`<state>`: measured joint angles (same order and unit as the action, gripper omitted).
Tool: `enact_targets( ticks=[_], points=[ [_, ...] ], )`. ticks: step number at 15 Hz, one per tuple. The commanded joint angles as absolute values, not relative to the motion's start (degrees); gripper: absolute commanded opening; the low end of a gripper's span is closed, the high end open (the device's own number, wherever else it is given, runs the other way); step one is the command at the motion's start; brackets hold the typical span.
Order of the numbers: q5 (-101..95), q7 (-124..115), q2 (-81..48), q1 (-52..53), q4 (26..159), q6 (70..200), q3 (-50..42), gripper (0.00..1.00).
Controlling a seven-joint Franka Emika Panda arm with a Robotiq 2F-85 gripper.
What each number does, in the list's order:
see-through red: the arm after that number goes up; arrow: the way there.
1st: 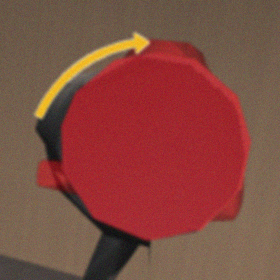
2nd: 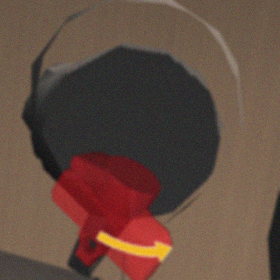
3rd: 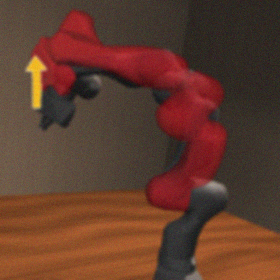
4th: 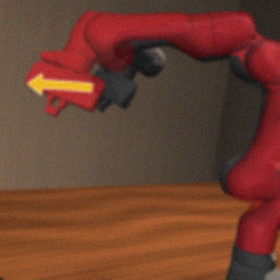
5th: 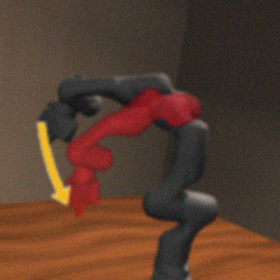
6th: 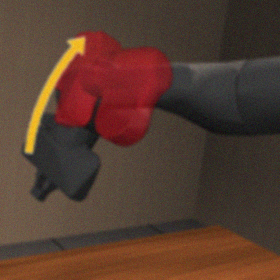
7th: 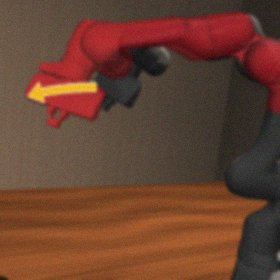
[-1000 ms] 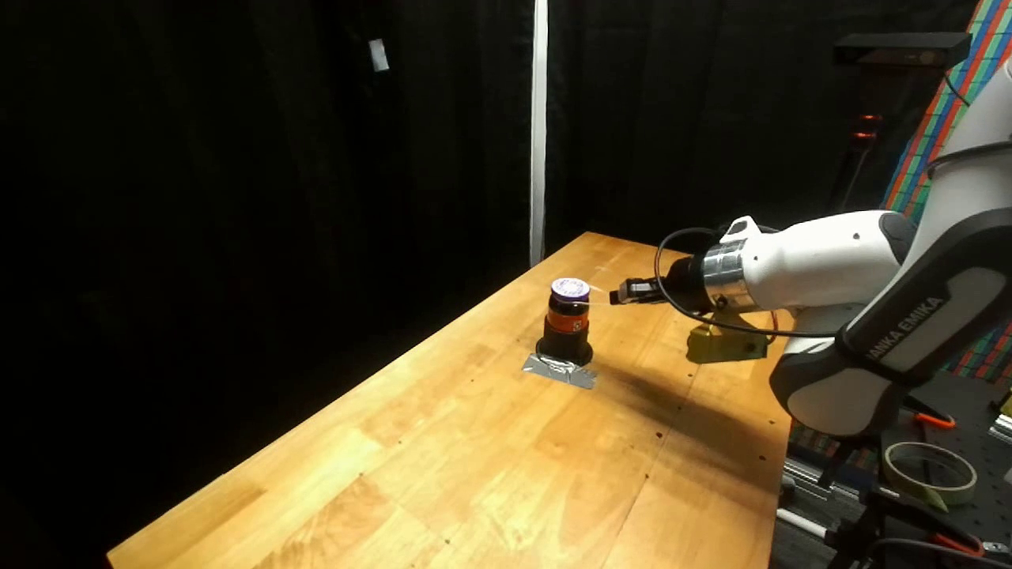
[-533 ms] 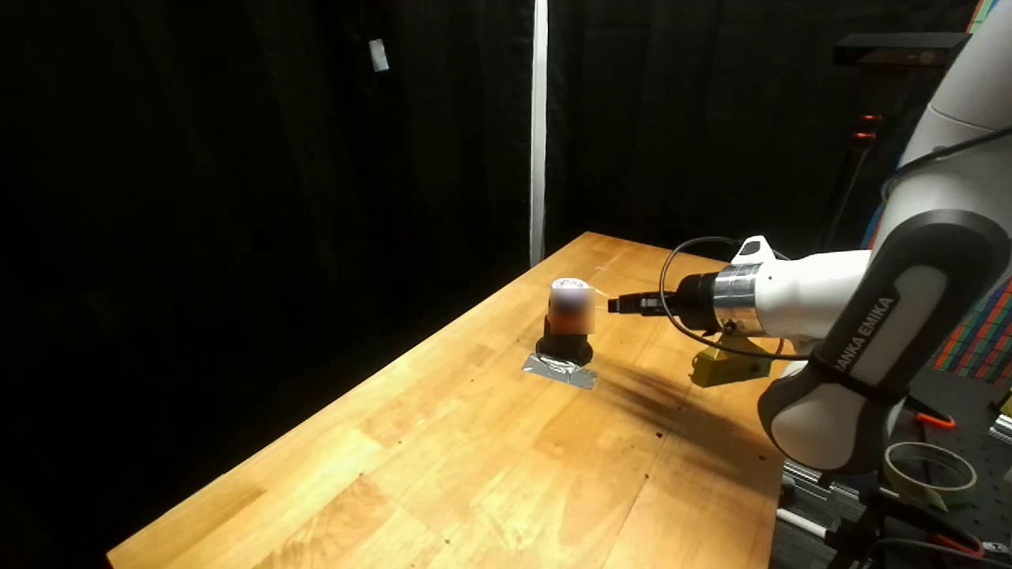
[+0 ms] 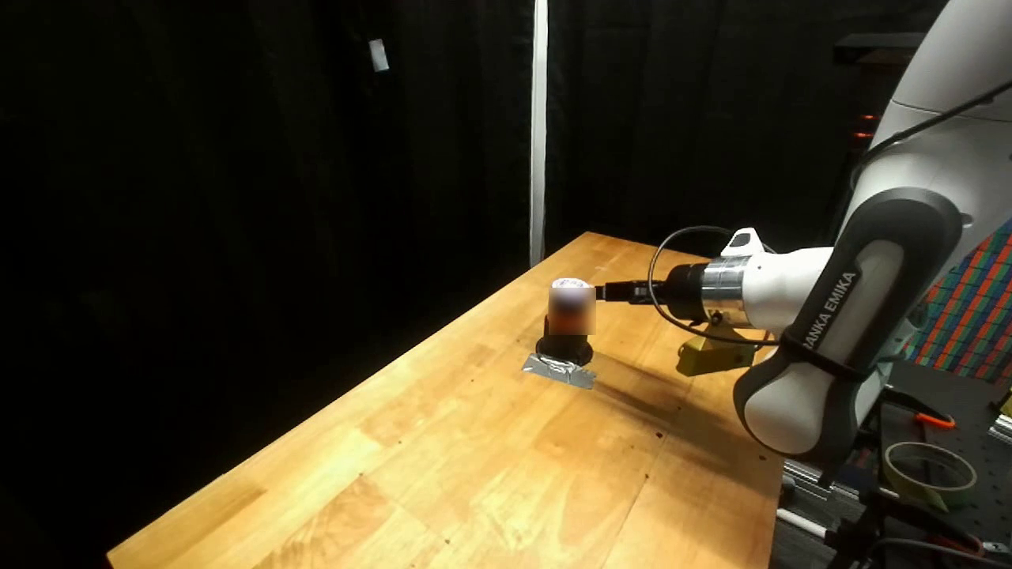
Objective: Place the rubber band on the brown cup
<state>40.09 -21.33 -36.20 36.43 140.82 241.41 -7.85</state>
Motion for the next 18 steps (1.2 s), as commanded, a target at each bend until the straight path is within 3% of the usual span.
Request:
enact_targets(
  ticks=[1,12,13,14,18],
  points=[
    [41.2,-19.8,-35.4,37.7,140.8,243.2,-8.2,0.99],
    [40.1,-16.1,-36.8,44.0,137.3,243.4,-12.5,1.00],
    [40.3,-15.1,-35.9,43.4,137.7,242.0,-11.7,1.00],
    [39.4,-10.9,-34.0,36.3,137.9,241.4,-4.4,1.00],
    [40.1,-11.0,-35.8,31.5,137.8,242.9,1.0,1.00]
  ],
)
